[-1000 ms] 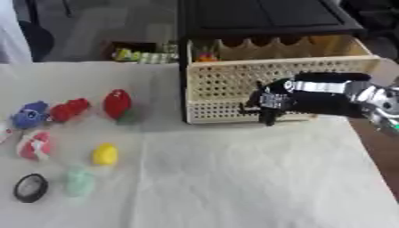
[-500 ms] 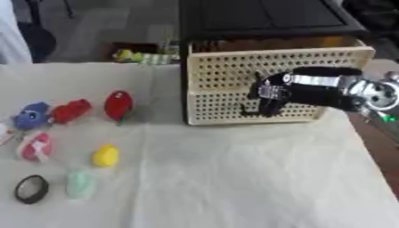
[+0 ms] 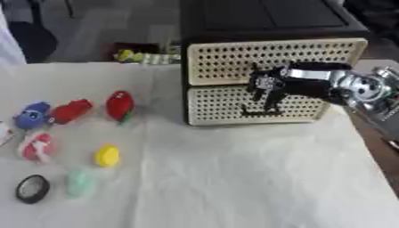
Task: Pick up objects from table and place into drawer.
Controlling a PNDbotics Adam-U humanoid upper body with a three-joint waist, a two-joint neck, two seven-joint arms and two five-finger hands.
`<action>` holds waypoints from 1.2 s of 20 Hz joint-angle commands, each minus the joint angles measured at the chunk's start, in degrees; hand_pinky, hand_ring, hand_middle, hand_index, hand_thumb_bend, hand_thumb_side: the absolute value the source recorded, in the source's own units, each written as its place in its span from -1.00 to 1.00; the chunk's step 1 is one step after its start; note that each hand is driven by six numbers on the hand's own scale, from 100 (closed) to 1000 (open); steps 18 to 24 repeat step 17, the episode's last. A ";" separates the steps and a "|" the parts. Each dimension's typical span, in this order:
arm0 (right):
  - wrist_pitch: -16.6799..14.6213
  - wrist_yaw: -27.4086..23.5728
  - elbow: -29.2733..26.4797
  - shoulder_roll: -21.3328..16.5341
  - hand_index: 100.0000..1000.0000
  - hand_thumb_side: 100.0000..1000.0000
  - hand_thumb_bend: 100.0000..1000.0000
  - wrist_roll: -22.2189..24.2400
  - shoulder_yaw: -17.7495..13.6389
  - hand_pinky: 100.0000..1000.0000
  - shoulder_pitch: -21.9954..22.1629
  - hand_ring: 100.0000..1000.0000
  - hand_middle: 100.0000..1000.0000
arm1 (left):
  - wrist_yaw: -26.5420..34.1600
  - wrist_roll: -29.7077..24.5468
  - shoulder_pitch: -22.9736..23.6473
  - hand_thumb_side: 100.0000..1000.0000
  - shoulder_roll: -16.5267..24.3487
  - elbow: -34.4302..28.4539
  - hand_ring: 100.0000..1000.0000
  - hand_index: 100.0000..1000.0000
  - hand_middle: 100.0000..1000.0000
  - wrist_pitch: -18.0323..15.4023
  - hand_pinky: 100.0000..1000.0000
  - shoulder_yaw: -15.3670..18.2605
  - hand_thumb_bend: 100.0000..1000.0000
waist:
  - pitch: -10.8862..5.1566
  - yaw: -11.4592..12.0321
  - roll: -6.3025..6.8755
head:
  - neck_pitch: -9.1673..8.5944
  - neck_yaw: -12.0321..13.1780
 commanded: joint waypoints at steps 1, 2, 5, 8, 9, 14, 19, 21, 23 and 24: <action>-0.98 -0.25 -1.70 -2.91 0.70 1.00 -1.00 -0.54 -1.42 0.63 1.09 0.31 0.41 | -0.08 -0.14 -0.32 0.94 0.27 -1.08 0.18 0.67 0.32 0.03 -0.14 0.31 -1.00 | -0.92 0.06 -0.17 | -0.82 0.09; -1.01 -0.51 -2.35 -3.39 0.70 1.00 -1.00 -0.81 -1.66 0.63 1.83 0.31 0.41 | -0.06 -0.16 -0.35 0.94 0.25 -1.08 0.18 0.67 0.32 0.04 -0.14 0.29 -1.00 | -0.90 0.07 -0.18 | -0.86 0.09; -0.93 -1.53 -4.59 -4.61 0.68 1.00 -1.00 -1.26 -2.21 0.62 3.95 0.29 0.39 | -0.02 -0.32 -0.35 0.94 0.21 -1.08 0.18 0.67 0.32 -0.01 -0.14 0.24 -1.00 | -0.88 0.11 -0.15 | -0.83 0.12; -0.75 -2.72 -7.56 -5.48 0.63 1.00 -1.00 -1.00 -2.81 0.57 5.66 0.21 0.31 | 0.00 -0.38 -0.35 0.94 0.20 -1.08 0.18 0.67 0.32 -0.07 -0.14 0.30 -1.00 | -0.88 0.04 -0.11 | -0.73 0.10; -0.67 -3.12 -8.90 -5.81 0.62 1.00 -1.00 -0.79 -3.13 0.56 6.35 0.19 0.29 | 0.00 -0.39 -0.34 0.94 0.21 -1.08 0.18 0.67 0.32 -0.08 -0.14 0.31 -1.00 | -0.88 -0.01 -0.09 | -0.68 0.14; -0.13 -4.92 -17.00 -7.57 0.54 1.00 -1.00 -0.28 -5.93 0.40 10.38 -0.05 0.05 | 0.00 -0.43 -0.24 0.93 0.15 -1.08 0.18 0.67 0.32 -0.15 -0.13 0.41 -1.00 | -0.93 -0.28 0.08 | -0.54 0.35; -0.34 -5.73 -21.79 -8.23 0.52 1.00 -1.00 -1.30 -8.59 0.36 12.86 -0.16 -0.03 | -0.03 -0.40 -0.14 0.93 0.13 -1.08 0.18 0.66 0.31 -0.22 -0.13 0.53 -1.00 | -0.98 -0.51 0.29 | -0.46 0.66; -0.34 -5.73 -21.79 -8.23 0.52 1.00 -1.00 -1.30 -8.59 0.36 12.86 -0.16 -0.03 | -0.03 -0.40 -0.14 0.93 0.13 -1.08 0.18 0.66 0.31 -0.22 -0.13 0.53 -1.00 | -0.98 -0.51 0.29 | -0.46 0.66; -0.34 -5.73 -21.79 -8.23 0.52 1.00 -1.00 -1.30 -8.59 0.36 12.86 -0.16 -0.03 | -0.03 -0.40 -0.14 0.93 0.13 -1.08 0.18 0.66 0.31 -0.22 -0.13 0.53 -1.00 | -0.98 -0.51 0.29 | -0.46 0.66; -0.34 -5.73 -21.79 -8.23 0.52 1.00 -1.00 -1.30 -8.59 0.36 12.86 -0.16 -0.03 | -0.03 -0.40 -0.14 0.93 0.13 -1.08 0.18 0.66 0.31 -0.22 -0.13 0.53 -1.00 | -0.98 -0.51 0.29 | -0.46 0.66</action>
